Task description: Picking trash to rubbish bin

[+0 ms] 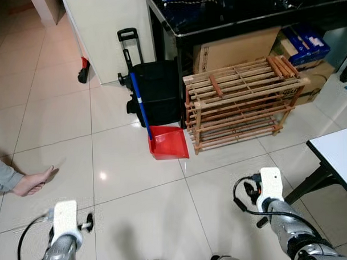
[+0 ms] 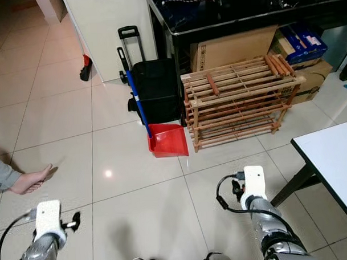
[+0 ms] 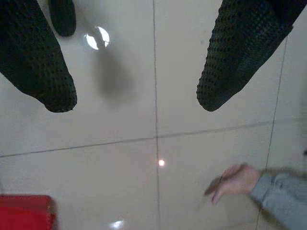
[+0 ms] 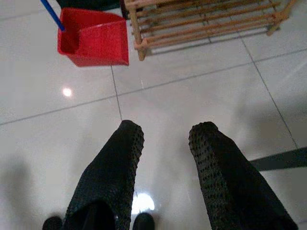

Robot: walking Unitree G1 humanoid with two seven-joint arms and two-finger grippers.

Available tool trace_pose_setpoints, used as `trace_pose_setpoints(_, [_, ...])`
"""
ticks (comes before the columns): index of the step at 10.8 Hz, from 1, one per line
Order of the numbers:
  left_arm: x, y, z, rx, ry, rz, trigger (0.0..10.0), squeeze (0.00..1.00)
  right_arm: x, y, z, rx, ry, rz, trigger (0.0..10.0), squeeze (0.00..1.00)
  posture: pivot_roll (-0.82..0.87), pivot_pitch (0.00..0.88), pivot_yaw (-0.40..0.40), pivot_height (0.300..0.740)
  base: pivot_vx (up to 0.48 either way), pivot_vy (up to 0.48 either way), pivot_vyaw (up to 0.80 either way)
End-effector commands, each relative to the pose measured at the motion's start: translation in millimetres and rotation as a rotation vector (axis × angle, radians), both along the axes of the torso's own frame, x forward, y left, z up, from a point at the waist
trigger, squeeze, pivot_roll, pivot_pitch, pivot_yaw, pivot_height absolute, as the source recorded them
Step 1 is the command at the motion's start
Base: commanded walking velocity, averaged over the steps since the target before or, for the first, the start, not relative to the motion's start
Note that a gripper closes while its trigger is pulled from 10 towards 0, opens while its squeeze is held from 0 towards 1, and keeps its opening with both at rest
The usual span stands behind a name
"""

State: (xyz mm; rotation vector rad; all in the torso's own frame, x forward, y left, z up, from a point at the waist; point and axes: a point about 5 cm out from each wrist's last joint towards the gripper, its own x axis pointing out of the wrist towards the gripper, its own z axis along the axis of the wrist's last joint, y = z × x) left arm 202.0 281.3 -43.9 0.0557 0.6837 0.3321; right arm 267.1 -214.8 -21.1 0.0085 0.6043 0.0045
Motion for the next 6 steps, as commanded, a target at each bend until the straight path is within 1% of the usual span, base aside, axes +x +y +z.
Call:
trace_pose_setpoints(1, [-5.9,5.9,-2.1,-0.017,0.017,0.071,10.0,0.00,-4.7,7.9,-6.7,-0.004,0.044,0.027,10.0,0.00,-0.14,0.063,0.091,0.740,0.000,0.000,0.00])
trace_pose_setpoints(3, [-6.6,4.4,-4.4,-0.043,0.038,0.107,10.0,0.00,-3.5,15.4,-8.2,-0.015,0.070,0.062,10.0,0.00,-0.13,0.068,0.092,0.740,0.000,0.000,0.00])
trace_pose_setpoints(5, [-11.6,3.4,-8.4,-0.039,0.079,0.103,10.0,0.00,-8.4,18.5,-13.4,-0.047,0.111,0.096,10.0,0.00,-0.14,0.074,0.092,0.740,0.000,0.000,0.00])
trace_pose_setpoints(6, [-14.0,-1.7,-12.2,-0.041,0.116,0.056,10.0,0.00,-13.4,20.4,-18.0,-0.079,0.145,0.129,10.0,0.00,-0.14,0.079,0.087,0.740,0.000,0.000,0.00])
